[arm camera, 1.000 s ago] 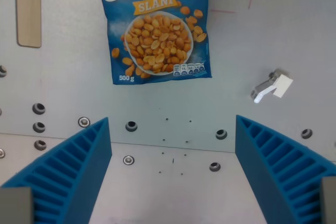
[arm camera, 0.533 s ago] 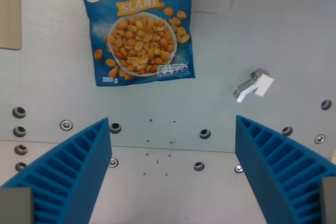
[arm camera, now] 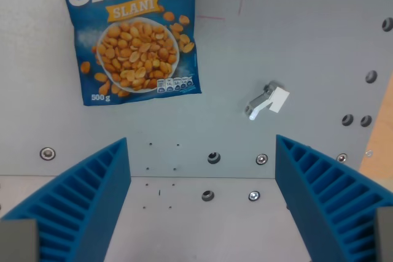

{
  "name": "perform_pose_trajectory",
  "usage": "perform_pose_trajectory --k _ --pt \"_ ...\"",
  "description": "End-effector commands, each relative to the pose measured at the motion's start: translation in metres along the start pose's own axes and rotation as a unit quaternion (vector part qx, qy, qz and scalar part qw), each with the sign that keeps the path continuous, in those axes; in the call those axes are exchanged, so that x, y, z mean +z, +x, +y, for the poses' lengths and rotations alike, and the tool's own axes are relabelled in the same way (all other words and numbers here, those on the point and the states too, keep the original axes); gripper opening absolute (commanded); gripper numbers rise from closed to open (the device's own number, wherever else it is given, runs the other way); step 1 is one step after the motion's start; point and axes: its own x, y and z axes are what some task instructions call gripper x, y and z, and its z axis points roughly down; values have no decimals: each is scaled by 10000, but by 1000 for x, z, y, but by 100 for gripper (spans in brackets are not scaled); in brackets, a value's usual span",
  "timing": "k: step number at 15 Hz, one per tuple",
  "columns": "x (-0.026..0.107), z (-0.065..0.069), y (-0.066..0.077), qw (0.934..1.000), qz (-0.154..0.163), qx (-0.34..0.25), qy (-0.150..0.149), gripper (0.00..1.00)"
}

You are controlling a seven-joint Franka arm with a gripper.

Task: Rotate around gripper negative x

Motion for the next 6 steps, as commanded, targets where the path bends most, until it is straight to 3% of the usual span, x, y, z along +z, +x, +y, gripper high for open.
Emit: perform_pose_trajectory --k 1,6 --pt "-1 -3 -2 9936 0 114 -1123 100" --pt "-1 -3 -2 9893 -4 114 -1454 100"
